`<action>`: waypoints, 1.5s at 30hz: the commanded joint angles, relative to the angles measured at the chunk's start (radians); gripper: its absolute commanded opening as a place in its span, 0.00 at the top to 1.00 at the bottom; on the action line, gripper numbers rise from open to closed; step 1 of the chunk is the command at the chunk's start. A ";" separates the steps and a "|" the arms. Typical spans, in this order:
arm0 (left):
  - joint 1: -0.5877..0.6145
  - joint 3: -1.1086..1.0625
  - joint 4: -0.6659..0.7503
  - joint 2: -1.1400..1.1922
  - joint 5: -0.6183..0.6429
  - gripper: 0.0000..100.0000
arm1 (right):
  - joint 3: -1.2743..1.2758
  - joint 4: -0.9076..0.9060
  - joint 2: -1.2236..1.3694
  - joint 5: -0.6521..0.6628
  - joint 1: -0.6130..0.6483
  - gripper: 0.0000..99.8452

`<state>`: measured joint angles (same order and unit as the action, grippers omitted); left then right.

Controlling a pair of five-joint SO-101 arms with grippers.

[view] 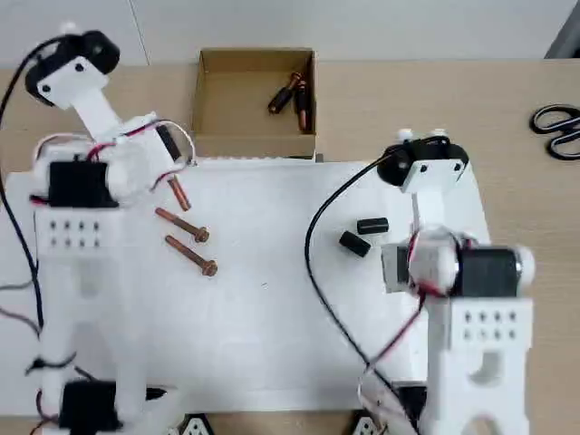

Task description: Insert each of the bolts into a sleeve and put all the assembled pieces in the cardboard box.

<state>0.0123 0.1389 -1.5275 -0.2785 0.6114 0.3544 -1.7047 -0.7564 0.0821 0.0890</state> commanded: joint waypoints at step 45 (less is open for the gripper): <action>-0.311 -1.383 0.591 -1.485 0.060 1.00 | 1.092 0.800 -1.052 -0.077 0.670 1.00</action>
<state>-0.2777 -1.2160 -0.9674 -1.6886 0.6467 1.4515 -0.9329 -1.7614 0.0115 0.7503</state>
